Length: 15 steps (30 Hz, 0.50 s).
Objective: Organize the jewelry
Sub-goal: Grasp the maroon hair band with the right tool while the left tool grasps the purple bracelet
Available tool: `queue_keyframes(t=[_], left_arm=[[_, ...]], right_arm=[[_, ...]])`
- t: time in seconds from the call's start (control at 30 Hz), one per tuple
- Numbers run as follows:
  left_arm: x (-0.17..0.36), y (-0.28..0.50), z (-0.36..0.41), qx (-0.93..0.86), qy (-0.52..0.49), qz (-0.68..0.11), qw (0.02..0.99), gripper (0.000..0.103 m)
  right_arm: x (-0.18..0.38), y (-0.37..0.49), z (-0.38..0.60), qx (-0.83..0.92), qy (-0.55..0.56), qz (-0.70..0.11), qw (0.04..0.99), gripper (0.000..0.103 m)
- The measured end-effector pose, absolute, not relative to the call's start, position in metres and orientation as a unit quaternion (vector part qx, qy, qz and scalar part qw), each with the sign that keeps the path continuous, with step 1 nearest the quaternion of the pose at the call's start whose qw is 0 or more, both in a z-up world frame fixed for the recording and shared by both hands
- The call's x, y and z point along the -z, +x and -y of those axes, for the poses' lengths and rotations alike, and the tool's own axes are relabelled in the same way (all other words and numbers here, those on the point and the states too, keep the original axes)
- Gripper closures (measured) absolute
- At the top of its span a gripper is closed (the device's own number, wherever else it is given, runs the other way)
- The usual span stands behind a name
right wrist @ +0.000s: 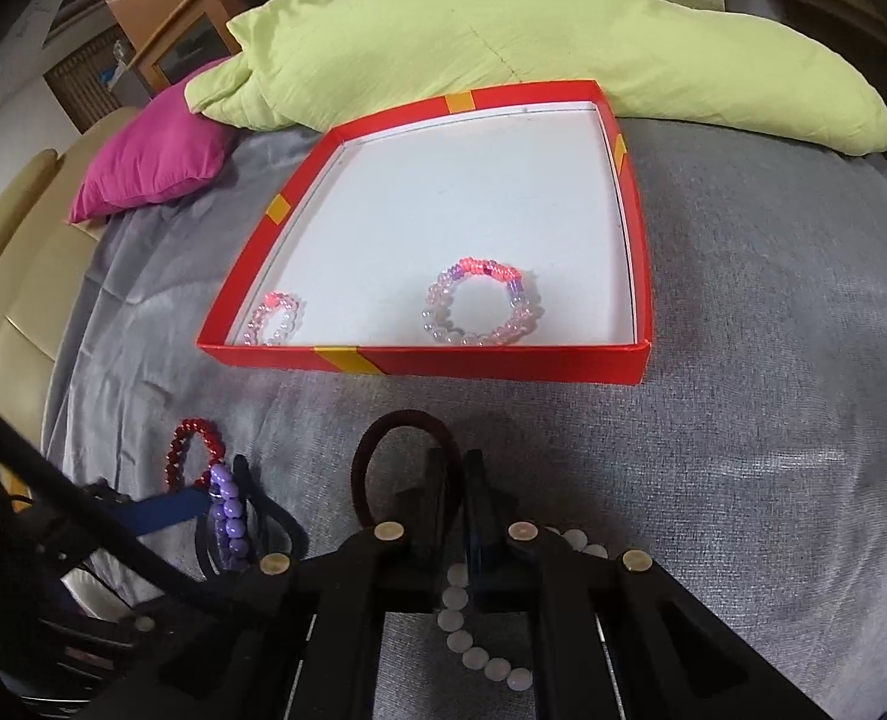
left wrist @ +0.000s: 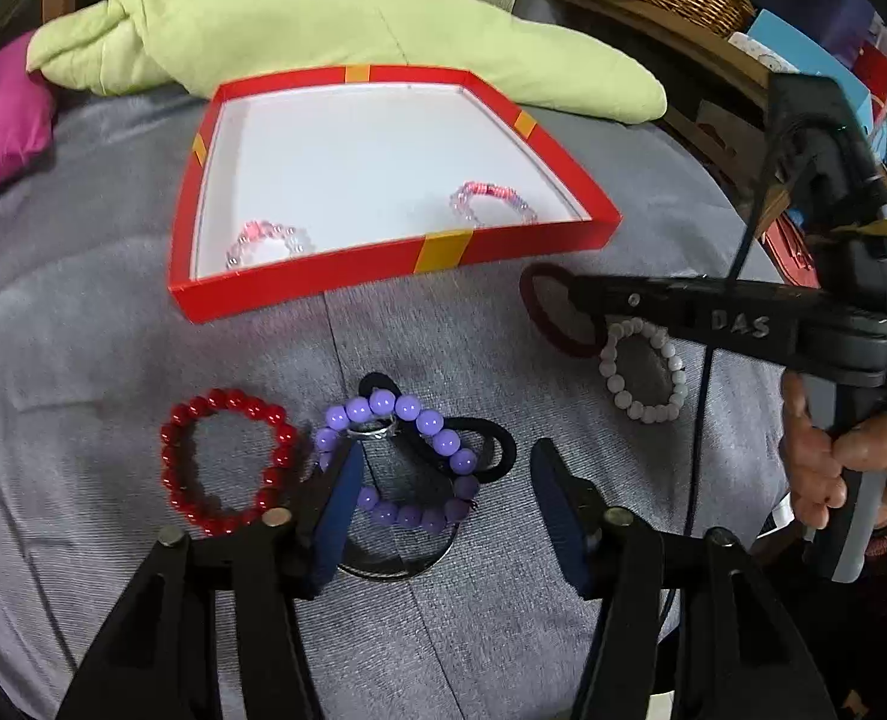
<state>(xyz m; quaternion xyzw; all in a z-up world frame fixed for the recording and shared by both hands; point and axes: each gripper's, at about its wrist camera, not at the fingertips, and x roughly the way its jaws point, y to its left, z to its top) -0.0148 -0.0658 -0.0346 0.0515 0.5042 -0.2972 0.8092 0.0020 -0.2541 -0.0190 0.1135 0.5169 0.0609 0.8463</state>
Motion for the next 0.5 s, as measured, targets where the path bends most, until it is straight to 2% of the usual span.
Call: queue_keyframes(t=[0.03,0.07,0.13,0.2,0.3,0.5], left_arm=[[0.037,-0.014,0.066,0.298,0.052,-0.508,0.806,0.063],[0.041,-0.013,0.068,0.3,0.052,-0.513,0.802,0.067],[0.044,-0.011,0.069,0.305,0.047,-0.519,0.797,0.083],[0.044,-0.01,0.067,0.306,0.039,-0.518,0.798,0.089],[0.04,-0.01,0.064,0.31,0.037,-0.506,0.804,0.093],[0.022,-0.014,0.046,0.326,0.021,-0.476,0.817,0.093]], right_arm=[[0.019,0.002,0.254,-0.061,0.115,-0.515,0.847,0.097],[0.018,0.002,0.254,-0.062,0.116,-0.514,0.848,0.097],[0.016,0.002,0.254,-0.064,0.119,-0.51,0.849,0.097],[0.013,0.002,0.254,-0.066,0.121,-0.506,0.852,0.097],[0.009,0.0,0.255,-0.071,0.127,-0.496,0.856,0.097],[-0.004,-0.004,0.262,-0.079,0.156,-0.463,0.869,0.097]])
